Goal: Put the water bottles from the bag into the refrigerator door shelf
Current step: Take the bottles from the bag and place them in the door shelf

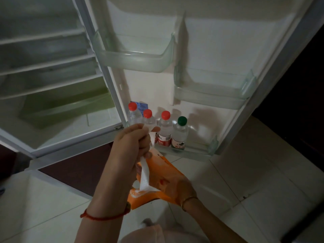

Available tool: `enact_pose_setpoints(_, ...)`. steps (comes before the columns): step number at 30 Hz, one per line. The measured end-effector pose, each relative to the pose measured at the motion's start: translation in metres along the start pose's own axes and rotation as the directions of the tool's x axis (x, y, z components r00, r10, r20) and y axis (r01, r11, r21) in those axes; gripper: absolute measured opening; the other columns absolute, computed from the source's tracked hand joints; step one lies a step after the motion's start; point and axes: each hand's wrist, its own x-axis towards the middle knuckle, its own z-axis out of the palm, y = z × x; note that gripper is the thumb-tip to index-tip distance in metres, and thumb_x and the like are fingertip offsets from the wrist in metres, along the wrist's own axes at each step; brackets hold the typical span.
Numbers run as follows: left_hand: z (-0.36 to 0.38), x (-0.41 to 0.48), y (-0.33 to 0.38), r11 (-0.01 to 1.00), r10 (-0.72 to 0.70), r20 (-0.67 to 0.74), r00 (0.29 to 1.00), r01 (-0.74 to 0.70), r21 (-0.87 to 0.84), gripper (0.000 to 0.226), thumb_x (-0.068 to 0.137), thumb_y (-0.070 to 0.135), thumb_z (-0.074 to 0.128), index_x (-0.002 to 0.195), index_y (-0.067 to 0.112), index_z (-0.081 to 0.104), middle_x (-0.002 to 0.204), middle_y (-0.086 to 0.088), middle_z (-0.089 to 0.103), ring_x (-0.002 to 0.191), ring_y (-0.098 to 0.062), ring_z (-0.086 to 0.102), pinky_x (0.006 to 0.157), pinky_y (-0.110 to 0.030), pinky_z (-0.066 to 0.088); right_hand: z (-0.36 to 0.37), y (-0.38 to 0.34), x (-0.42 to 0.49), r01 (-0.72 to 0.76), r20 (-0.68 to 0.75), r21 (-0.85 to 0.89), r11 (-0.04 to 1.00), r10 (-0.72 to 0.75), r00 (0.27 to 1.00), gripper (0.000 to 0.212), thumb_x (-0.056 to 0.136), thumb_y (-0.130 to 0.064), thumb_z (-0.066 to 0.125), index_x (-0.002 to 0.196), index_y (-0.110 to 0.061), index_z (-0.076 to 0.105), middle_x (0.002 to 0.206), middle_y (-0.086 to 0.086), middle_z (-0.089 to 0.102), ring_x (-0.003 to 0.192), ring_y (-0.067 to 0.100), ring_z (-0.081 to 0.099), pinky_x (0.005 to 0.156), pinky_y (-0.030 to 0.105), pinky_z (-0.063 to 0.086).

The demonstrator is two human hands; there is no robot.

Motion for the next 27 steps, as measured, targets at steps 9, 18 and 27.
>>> enact_pose_setpoints(9,-0.007,0.015,-0.004,0.999,-0.027,-0.036,0.999,0.029,0.041,0.032,0.099,0.006,0.036,0.109,-0.007,0.063,0.046,0.007,0.028,0.034,-0.004,0.027,0.038,-0.018,0.033,-0.055,-0.017,0.018,-0.279,0.013,0.141,0.95,0.28,0.96,0.03,0.094,-0.014,0.046,0.118,-0.004,0.061,0.124,0.015,0.063,0.112,0.026,0.06,0.095,0.03,0.045)
enact_pose_setpoints(18,0.004,0.027,-0.003,0.999,0.016,-0.056,0.998,-0.013,0.051,0.03,0.1,0.009,0.038,0.108,0.0,0.066,0.042,0.011,0.032,0.033,-0.003,0.028,0.041,-0.018,0.036,-0.14,-0.012,-0.023,-0.187,-0.266,0.361,0.914,0.294,0.918,0.012,0.076,-0.018,0.067,0.085,-0.013,0.06,0.081,-0.004,0.06,0.082,0.017,0.059,0.061,0.018,0.043)
enact_pose_setpoints(27,0.031,0.043,-0.03,0.987,-0.04,-0.006,0.999,0.04,0.153,0.028,0.099,0.005,0.039,0.094,0.005,0.067,0.043,0.005,0.033,0.032,-0.005,0.03,0.039,-0.019,0.039,-0.225,-0.023,-0.079,-0.092,-0.617,0.466,0.88,0.398,0.679,0.036,0.067,-0.037,0.076,0.085,-0.014,0.057,0.078,0.001,0.059,0.07,0.018,0.057,0.053,0.024,0.041)
